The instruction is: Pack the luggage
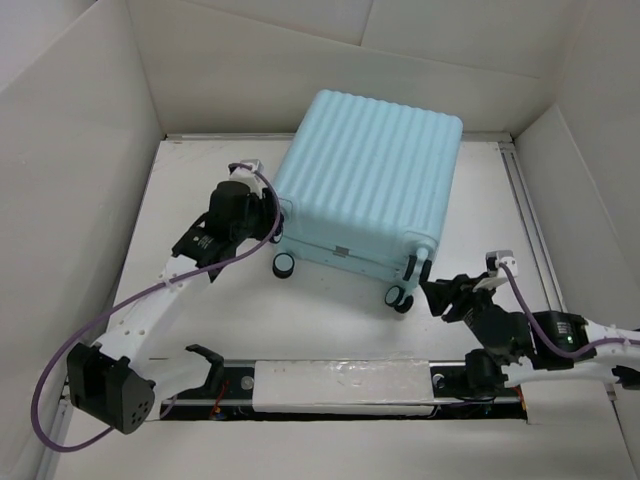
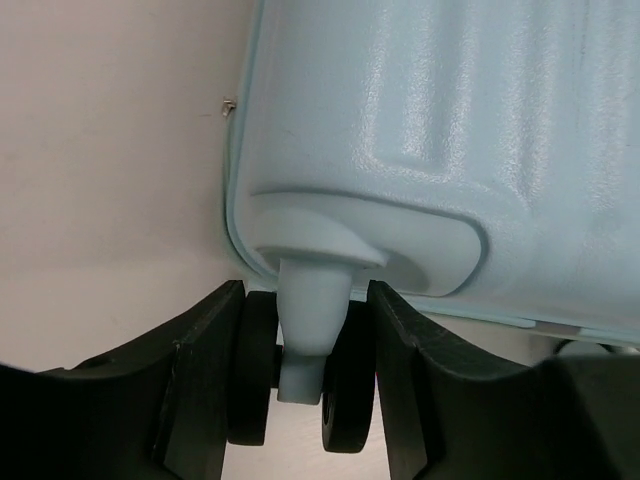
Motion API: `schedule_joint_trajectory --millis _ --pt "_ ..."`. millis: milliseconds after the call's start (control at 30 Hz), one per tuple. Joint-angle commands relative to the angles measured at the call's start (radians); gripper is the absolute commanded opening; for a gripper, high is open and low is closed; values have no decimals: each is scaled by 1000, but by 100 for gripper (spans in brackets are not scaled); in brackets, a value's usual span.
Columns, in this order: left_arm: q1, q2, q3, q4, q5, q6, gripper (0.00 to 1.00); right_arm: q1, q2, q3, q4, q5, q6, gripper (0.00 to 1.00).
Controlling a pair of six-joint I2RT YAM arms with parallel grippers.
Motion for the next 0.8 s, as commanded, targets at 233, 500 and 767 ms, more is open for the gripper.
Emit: schedule_joint_trajectory --millis 233,500,767 --pt "-5 -190 -268 247 85 -286 0 -12 115 178 -131 17 -35 46" --pt "-37 -309 -415 284 104 -332 0 -35 307 343 -192 26 -92 70" --pt "-49 -328 -395 274 124 -332 0 -142 827 741 -174 -84 -316 76"
